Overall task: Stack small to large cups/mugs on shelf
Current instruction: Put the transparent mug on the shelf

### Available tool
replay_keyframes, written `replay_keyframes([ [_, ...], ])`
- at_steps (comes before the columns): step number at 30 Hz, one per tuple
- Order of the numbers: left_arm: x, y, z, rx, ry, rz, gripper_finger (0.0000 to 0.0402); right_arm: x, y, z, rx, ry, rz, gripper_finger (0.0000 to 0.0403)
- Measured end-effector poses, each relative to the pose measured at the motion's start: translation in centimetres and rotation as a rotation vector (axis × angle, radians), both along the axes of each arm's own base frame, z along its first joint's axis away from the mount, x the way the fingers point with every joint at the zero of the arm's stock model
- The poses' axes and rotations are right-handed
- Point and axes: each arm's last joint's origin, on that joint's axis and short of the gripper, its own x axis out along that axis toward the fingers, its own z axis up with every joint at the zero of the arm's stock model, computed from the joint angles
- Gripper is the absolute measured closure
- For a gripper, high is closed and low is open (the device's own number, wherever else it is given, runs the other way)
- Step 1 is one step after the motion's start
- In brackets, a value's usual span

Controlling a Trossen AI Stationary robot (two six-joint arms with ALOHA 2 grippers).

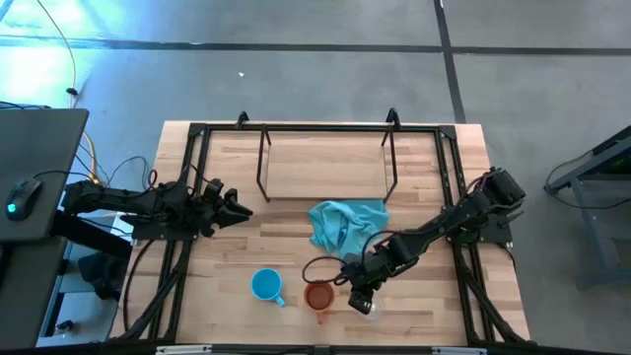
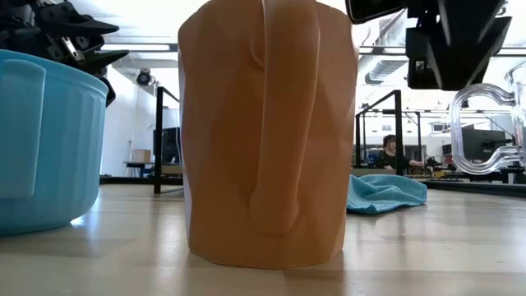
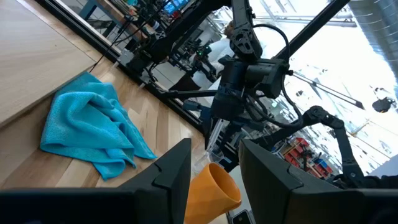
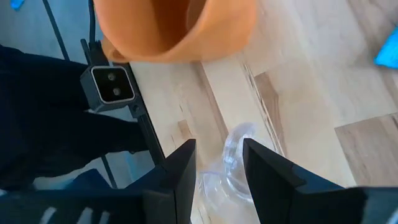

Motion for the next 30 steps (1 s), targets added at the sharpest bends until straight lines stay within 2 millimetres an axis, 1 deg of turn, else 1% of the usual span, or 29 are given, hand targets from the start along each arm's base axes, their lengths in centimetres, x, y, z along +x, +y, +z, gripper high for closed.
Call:
replay_keyframes([
  [8,0.0,0.0,0.0,-0.003,0.001,0.0,0.0277,0.6,0.6,-1.5,0.003,0.014,0.012,0.0279],
  [13,0.0,0.0,0.0,-0.017,0.001,-0.001,0.0277,0.4,0.5,-1.6,-0.011,0.03,0.012,0.0279],
  [19,0.0,0.0,0.0,-0.019,0.001,-0.001,0.0277,-0.3,0.8,-1.9,-0.035,0.085,0.027,0.0279],
  [27,0.0,0.0,0.0,-0.02,0.001,-0.001,0.0277,-0.5,0.8,-2.0,-0.046,0.101,0.031,0.0279],
  [30,0.0,0.0,0.0,-0.026,0.002,-0.001,0.0277,-0.6,0.7,-2.1,-0.056,0.118,0.032,0.029],
])
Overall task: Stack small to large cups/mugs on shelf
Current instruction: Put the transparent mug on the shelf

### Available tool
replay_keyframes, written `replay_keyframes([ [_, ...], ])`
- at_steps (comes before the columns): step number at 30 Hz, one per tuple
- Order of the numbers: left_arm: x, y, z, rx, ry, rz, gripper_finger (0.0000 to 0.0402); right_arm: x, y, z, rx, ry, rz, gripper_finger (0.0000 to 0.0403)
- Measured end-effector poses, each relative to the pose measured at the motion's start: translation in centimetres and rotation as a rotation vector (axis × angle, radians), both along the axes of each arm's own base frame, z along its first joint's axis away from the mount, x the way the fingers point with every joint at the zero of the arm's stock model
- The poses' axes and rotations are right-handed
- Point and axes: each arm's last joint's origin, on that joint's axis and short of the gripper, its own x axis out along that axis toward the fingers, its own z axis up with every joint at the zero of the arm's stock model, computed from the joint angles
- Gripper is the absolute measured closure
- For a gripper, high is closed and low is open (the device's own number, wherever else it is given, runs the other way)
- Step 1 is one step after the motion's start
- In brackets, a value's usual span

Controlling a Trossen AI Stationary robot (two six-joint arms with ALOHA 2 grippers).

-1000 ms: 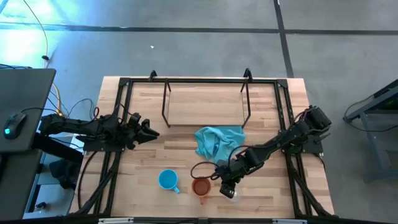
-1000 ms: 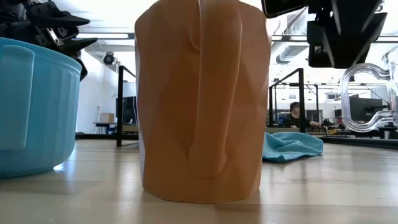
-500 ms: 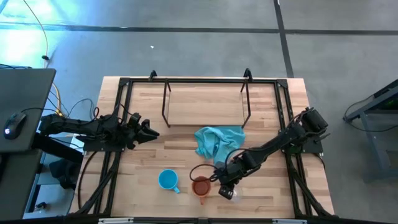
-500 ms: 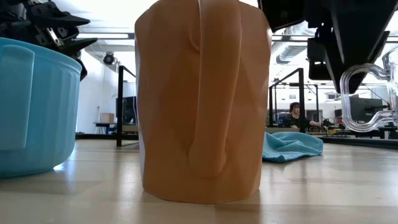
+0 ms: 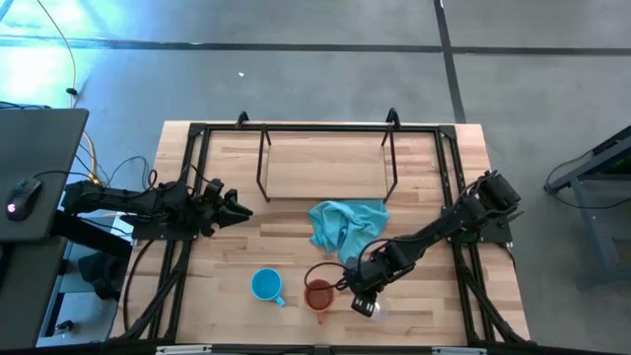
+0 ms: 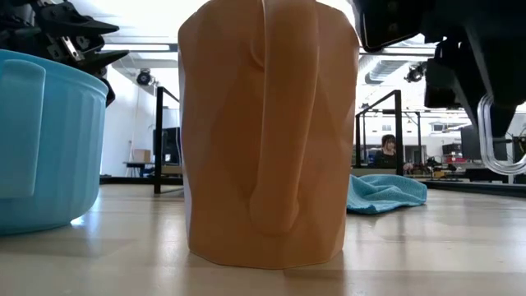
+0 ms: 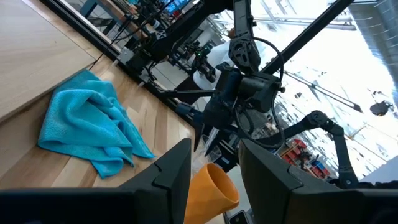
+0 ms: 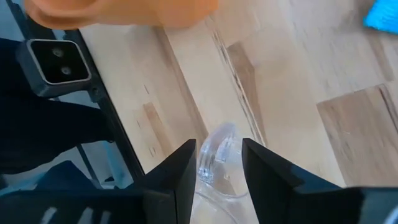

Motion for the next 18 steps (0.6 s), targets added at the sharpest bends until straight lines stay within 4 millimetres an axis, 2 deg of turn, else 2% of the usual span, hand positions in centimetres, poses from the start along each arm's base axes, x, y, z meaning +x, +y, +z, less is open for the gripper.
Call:
replay_keyframes([
  [11,0.0,0.0,0.01,-0.002,0.0,0.0,0.0277,-0.2,-0.18,0.04,-0.017,0.013,0.022,0.0387],
  [18,0.0,0.0,0.0,-0.001,0.0,0.0,0.0277,0.01,-0.6,0.05,-0.025,0.001,0.046,0.0397],
])
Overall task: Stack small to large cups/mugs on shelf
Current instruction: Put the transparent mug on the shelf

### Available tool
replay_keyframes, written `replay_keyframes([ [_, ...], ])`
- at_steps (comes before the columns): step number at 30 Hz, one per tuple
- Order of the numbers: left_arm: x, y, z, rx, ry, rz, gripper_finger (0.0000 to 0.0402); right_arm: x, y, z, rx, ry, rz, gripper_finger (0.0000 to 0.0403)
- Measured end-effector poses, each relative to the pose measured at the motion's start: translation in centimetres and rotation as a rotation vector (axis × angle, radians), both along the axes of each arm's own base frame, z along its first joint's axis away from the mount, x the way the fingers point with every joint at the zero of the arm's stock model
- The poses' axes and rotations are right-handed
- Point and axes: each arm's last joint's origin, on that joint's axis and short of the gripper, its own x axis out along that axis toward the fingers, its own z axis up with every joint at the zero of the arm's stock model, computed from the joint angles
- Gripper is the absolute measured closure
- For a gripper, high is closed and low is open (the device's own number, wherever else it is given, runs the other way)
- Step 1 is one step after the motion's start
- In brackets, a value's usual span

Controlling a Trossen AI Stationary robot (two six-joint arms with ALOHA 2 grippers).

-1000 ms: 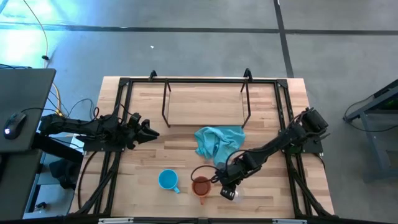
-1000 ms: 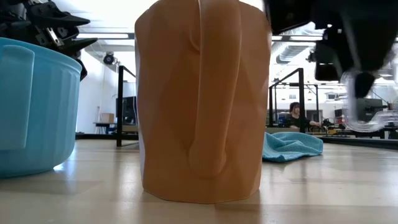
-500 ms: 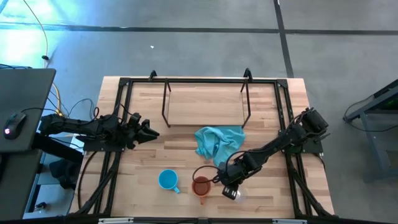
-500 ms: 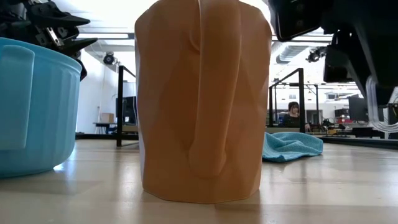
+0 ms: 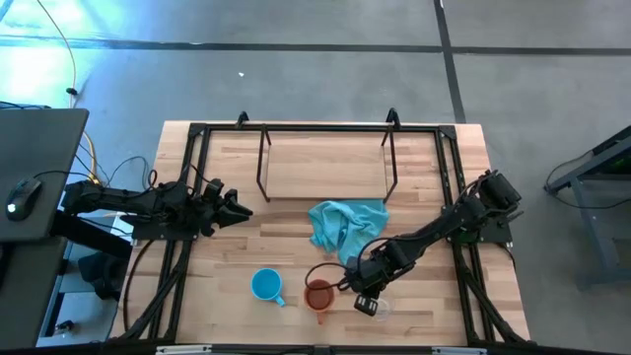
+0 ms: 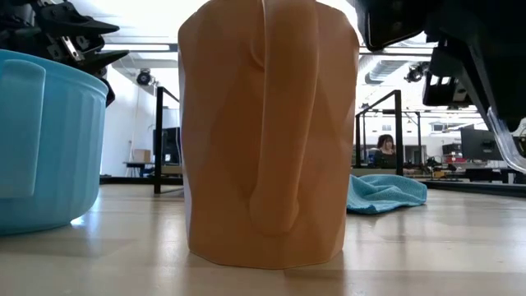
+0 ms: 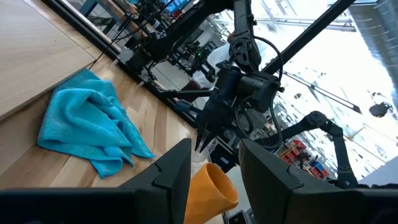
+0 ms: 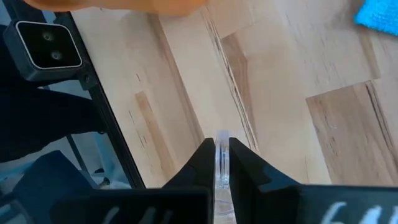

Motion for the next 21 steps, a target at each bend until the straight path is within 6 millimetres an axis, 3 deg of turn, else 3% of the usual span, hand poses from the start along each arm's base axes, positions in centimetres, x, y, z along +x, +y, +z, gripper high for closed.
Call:
replay_keyframes([
  [13,0.0,0.0,0.0,0.0,0.0,0.0,0.0277,0.7,-2.4,-0.1,-0.057,0.008,-0.014,0.0398],
  [21,0.0,0.0,0.0,0.001,0.0,0.004,0.0277,0.2,-3.8,1.4,-0.15,-0.035,-0.041,0.0398],
])
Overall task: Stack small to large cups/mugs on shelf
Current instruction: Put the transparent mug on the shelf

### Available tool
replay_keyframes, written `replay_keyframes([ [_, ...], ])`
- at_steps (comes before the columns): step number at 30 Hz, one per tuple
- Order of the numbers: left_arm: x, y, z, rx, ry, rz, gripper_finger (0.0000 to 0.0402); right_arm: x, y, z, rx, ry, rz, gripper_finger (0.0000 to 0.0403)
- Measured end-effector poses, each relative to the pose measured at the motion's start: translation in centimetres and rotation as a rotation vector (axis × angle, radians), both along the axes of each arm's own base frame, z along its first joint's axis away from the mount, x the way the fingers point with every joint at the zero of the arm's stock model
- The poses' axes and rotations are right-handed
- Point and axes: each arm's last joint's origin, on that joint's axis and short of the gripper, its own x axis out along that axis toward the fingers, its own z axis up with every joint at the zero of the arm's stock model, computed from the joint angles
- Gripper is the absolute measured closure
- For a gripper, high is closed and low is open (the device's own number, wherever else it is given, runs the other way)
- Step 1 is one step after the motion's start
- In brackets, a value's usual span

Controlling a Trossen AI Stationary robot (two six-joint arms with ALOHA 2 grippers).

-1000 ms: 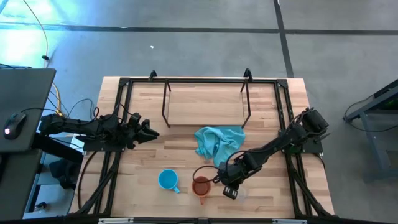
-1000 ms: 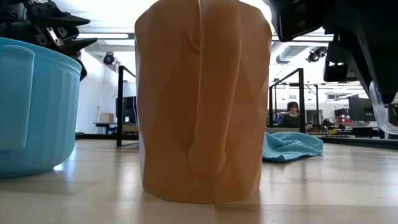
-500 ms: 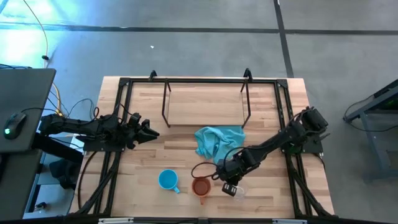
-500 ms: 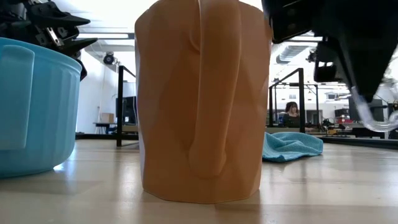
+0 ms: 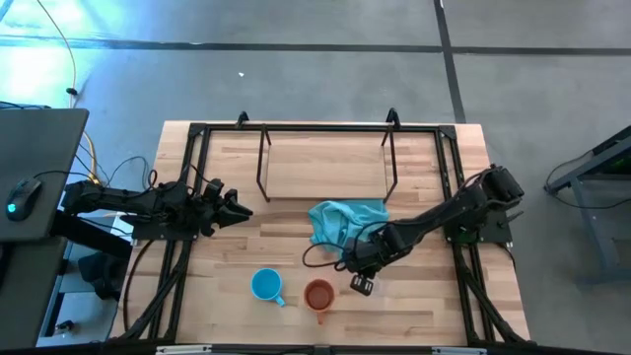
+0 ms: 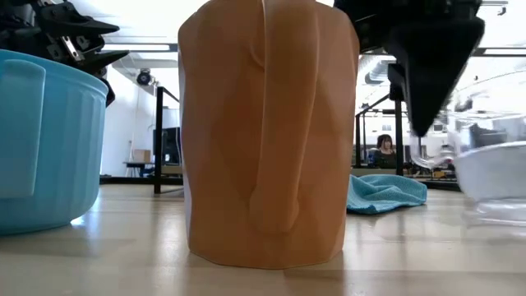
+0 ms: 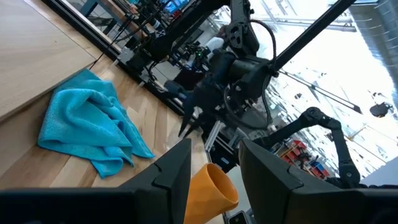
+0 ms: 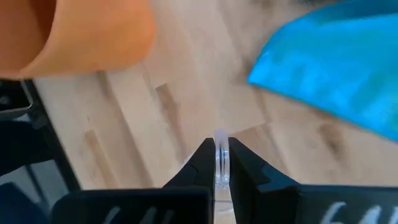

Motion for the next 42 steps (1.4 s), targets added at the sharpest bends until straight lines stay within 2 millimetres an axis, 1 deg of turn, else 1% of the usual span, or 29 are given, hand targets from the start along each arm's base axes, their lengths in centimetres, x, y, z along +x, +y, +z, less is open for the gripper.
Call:
replay_keyframes([
  [3,0.0,0.0,0.0,0.0,0.0,0.001,0.0277,-0.4,-0.2,0.7,0.0,-0.005,0.004,0.0398],
  [5,0.0,0.0,0.0,0.0,0.0,0.001,0.0277,-0.6,-0.2,0.8,0.0,0.005,0.011,0.0398],
  [9,0.0,0.0,0.0,0.0,0.0,0.001,0.0277,-0.5,-0.1,1.8,-0.007,0.011,0.059,0.0398],
  [14,0.0,0.0,0.0,-0.001,-0.003,0.009,0.0277,-0.2,-0.7,4.3,-0.111,0.011,0.141,0.0398],
  [19,0.0,0.1,0.2,-0.001,-0.017,0.022,0.0277,0.0,-2.1,7.3,-0.222,0.01,0.244,0.0398],
  [24,0.0,0.1,0.4,-0.002,-0.038,0.027,0.0277,0.2,-3.9,9.8,-0.282,0.012,0.345,0.0399],
  [29,0.0,0.1,0.4,-0.019,-0.038,0.033,0.0277,0.4,-6.0,11.6,-0.328,0.012,0.437,0.0399],
  [33,0.0,0.1,0.4,-0.022,-0.039,0.034,0.0277,0.6,-8.0,12.1,-0.367,0.019,0.523,0.0399],
  [42,0.0,0.2,0.5,-0.014,-0.055,0.083,0.0277,0.8,-12.7,12.0,-0.432,0.043,0.699,0.0399],
])
